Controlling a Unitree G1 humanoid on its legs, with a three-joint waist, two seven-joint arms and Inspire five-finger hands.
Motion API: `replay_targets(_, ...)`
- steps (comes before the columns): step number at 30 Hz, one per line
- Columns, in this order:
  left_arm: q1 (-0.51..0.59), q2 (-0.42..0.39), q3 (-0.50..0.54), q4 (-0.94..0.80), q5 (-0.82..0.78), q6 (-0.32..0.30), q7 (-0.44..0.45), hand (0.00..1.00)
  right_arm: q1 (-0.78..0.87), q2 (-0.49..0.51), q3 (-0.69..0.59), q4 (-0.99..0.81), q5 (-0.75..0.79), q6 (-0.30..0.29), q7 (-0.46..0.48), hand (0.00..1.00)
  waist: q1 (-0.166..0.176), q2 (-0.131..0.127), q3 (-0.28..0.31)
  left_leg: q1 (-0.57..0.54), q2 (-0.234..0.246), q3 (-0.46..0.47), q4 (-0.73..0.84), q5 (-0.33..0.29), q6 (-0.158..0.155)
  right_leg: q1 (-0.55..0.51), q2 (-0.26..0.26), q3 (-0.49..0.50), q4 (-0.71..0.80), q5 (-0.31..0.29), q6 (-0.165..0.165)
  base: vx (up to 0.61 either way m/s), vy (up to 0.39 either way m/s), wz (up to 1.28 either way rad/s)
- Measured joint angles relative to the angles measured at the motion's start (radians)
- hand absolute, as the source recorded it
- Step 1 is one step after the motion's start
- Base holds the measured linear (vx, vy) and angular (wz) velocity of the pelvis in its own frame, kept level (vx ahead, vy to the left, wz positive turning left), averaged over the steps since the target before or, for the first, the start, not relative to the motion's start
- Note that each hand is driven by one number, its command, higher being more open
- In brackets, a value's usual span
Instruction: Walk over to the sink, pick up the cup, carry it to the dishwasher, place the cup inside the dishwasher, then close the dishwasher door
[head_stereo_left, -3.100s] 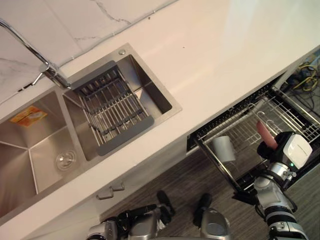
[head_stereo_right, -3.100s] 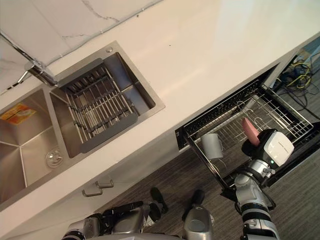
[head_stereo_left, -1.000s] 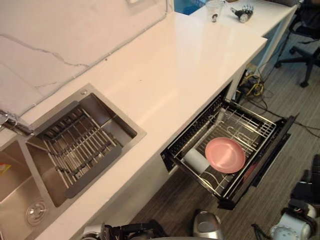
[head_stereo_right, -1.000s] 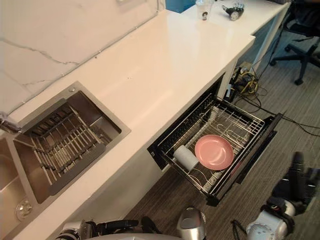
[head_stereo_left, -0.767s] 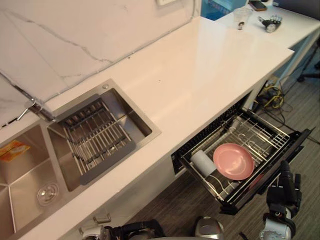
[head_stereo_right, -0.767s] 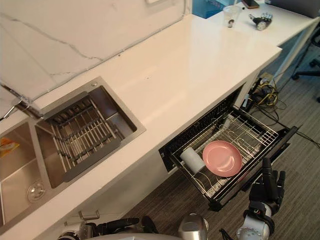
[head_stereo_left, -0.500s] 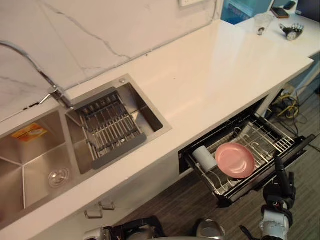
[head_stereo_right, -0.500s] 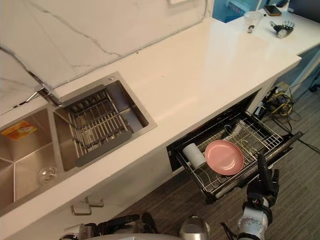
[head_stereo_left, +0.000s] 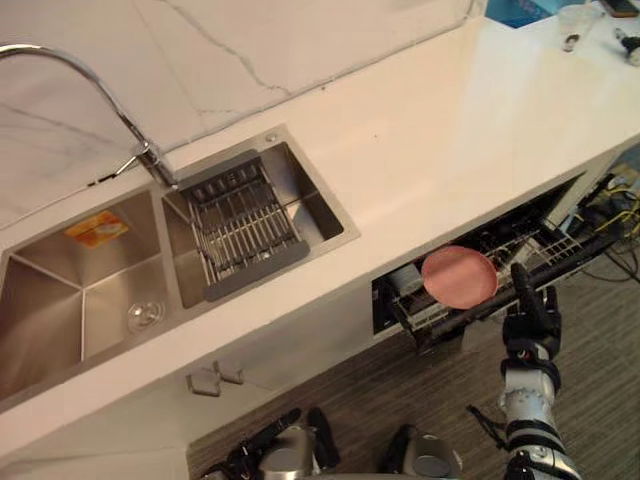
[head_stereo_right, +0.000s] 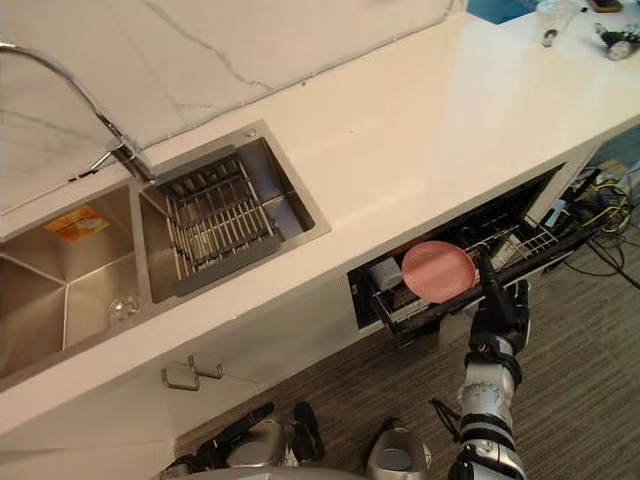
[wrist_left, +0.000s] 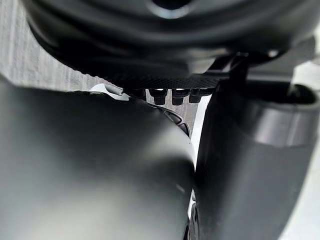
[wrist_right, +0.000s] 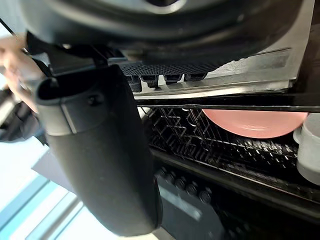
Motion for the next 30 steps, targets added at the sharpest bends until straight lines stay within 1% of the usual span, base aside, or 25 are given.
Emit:
replay_targets(1,-0.001,-0.003,0.009,-0.004,-0.008,0.009,0.009,1.0,-0.018,-0.003,0.008,0.014,0.006,-0.005,-0.006,1.0,0.003,0.001,0.001,-0.002,-0.001,-0.007,-0.006,0.002,0.0,0.0,0.0,-0.006,0.002,-0.001,-0.002,-0.02,-0.038,0.23)
replay_targets(2,-0.004,-0.011,0.036,-0.007,-0.006,0.036,0.014,1.0,-0.062,-0.01,0.038,0.049,0.027,-0.019,-0.027,1.0,0.013,0.001,0.001,-0.002,-0.004,-0.016,-0.015,0.008,0.001,0.0,-0.001,-0.016,0.007,-0.006,-0.006,-0.01,-0.034,0.16)
replay_targets(3,-0.004,-0.011,0.039,-0.008,-0.006,0.04,0.014,1.0,-0.072,-0.01,0.04,0.057,0.031,-0.021,-0.029,1.0,0.016,0.001,0.001,-0.002,-0.004,-0.018,-0.018,0.009,0.001,0.0,-0.002,-0.018,0.008,-0.008,-0.007,0.0,-0.046,0.2)
replay_targets(4,-0.01,-0.013,0.056,-0.008,0.009,0.056,0.007,1.0,-0.109,-0.014,0.044,0.086,0.043,-0.023,-0.036,1.0,0.025,0.002,0.002,-0.002,-0.007,-0.026,-0.029,0.016,0.003,0.0,-0.003,-0.026,0.012,-0.011,-0.01,0.03,-0.057,0.21)
replay_targets(5,-0.02,-0.016,0.069,-0.008,0.031,0.071,0.0,1.0,-0.138,-0.029,0.065,0.113,0.043,-0.024,-0.041,1.0,0.042,0.003,0.005,0.004,-0.011,-0.035,-0.042,0.027,0.0,0.001,-0.006,-0.035,0.02,-0.017,-0.015,0.03,-0.047,0.24)
replay_targets(7,-0.021,-0.019,0.076,-0.008,0.034,0.074,-0.002,1.0,-0.161,-0.046,0.1,0.134,0.042,-0.021,-0.04,1.0,0.049,0.003,0.005,0.007,-0.015,-0.045,-0.054,0.034,-0.002,0.004,-0.01,-0.047,0.035,-0.026,-0.016,0.05,-0.05,0.21)
replay_targets(9,-0.021,-0.02,0.082,-0.008,0.034,0.074,-0.003,1.0,-0.182,-0.05,0.116,0.157,0.046,-0.013,-0.04,1.0,0.049,0.003,0.005,0.01,-0.017,-0.053,-0.06,0.037,-0.004,0.008,-0.012,-0.055,0.041,-0.032,-0.018,0.06,-0.057,0.1)
replay_targets(10,-0.02,-0.02,0.092,-0.004,0.047,0.076,-0.008,1.0,-0.182,-0.041,0.134,0.17,0.043,-0.007,-0.023,1.0,0.044,0.002,0.007,0.021,-0.019,-0.055,-0.068,0.039,-0.007,0.017,-0.013,-0.056,0.047,-0.042,-0.017,0.04,-0.041,0.0)
replay_targets(11,-0.021,-0.018,0.096,-0.004,0.079,0.076,-0.026,1.0,-0.182,-0.042,0.152,0.186,0.042,0.004,-0.014,1.0,0.038,0.001,0.007,0.03,-0.02,-0.061,-0.07,0.039,-0.007,0.027,-0.015,-0.065,0.05,-0.05,-0.014,0.01,-0.032,0.02)
replay_targets(13,-0.021,-0.012,0.096,-0.004,0.103,0.075,-0.047,1.0,-0.182,-0.041,0.152,0.192,0.042,0.012,-0.009,1.0,0.039,0.001,0.007,0.029,-0.02,-0.064,-0.071,0.036,-0.003,0.029,-0.016,-0.072,0.049,-0.061,-0.007,-0.03,-0.006,0.11)
replay_targets(16,-0.022,0.014,0.097,-0.004,0.166,0.083,-0.138,1.0,-0.183,-0.042,0.157,0.196,0.043,0.015,0.01,1.0,0.04,0.001,0.007,0.022,-0.018,-0.072,-0.087,0.047,0.005,0.021,-0.014,-0.085,0.049,-0.069,-0.011,-0.05,-0.007,0.09)
replay_targets(19,-0.031,0.029,0.087,0.006,0.172,0.077,-0.17,1.0,-0.189,-0.041,0.206,0.17,0.075,0.002,0.012,1.0,0.043,0.001,0.008,0.001,-0.013,-0.065,-0.102,0.052,-0.001,-0.019,-0.009,-0.077,0.05,-0.069,-0.015,-0.01,-0.007,-0.12)
replay_targets(20,-0.04,0.036,0.067,0.017,0.172,0.052,-0.17,1.0,-0.18,-0.032,0.223,0.129,0.072,0.0,0.009,1.0,0.042,0.0,0.008,-0.013,-0.011,-0.061,-0.115,0.064,-0.005,-0.046,-0.005,-0.07,0.052,-0.066,-0.024,0.01,-0.014,-0.19)
replay_targets(21,-0.046,0.038,0.057,0.024,0.172,0.04,-0.169,1.0,-0.169,-0.027,0.232,0.099,0.065,-0.002,0.005,1.0,0.042,0.0,0.008,-0.016,-0.011,-0.059,-0.124,0.071,-0.007,-0.056,-0.004,-0.066,0.054,-0.065,-0.026,0.03,-0.022,-0.18)
replay_targets(22,-0.062,0.037,0.05,0.043,0.178,0.032,-0.169,1.0,-0.128,-0.016,0.25,0.024,0.029,-0.002,-0.01,1.0,0.042,-0.001,0.009,-0.019,-0.011,-0.045,-0.142,0.09,-0.01,-0.074,-0.003,-0.057,0.061,-0.066,-0.033,0.07,-0.043,-0.21)
replay_targets(23,-0.068,0.035,0.036,0.048,0.18,0.016,-0.169,1.0,-0.059,-0.008,0.299,-0.066,-0.054,-0.003,-0.021,1.0,0.039,-0.006,0.012,-0.017,-0.01,-0.03,-0.155,0.101,-0.022,-0.089,-0.004,-0.046,0.072,-0.065,-0.043,0.09,-0.045,-0.2)
replay_targets(26,-0.07,0.035,0.021,0.048,0.177,0.008,-0.164,1.0,0.043,-0.001,0.389,-0.153,-0.189,-0.007,-0.02,1.0,0.028,-0.019,0.012,-0.016,-0.01,-0.015,-0.156,0.103,-0.028,-0.098,-0.007,-0.033,0.077,-0.071,-0.044,0.09,-0.031,-0.13)
replay_targets(28,-0.07,0.046,-0.006,0.048,0.156,0.011,-0.134,1.0,0.168,0.037,0.488,-0.196,-0.3,-0.008,0.009,1.0,0.017,-0.045,-0.002,-0.016,-0.01,-0.005,-0.156,0.097,-0.035,-0.098,-0.005,-0.03,0.077,-0.074,-0.04,0.16,-0.028,-0.01)
replay_targets(30,-0.072,0.053,-0.019,0.048,0.147,0.011,-0.108,1.0,0.232,0.078,0.521,-0.205,-0.344,-0.008,0.013,1.0,0.014,-0.059,-0.007,-0.014,-0.01,-0.002,-0.156,0.088,-0.047,-0.098,-0.005,-0.026,0.077,-0.077,-0.035,0.11,0.008,-0.03)
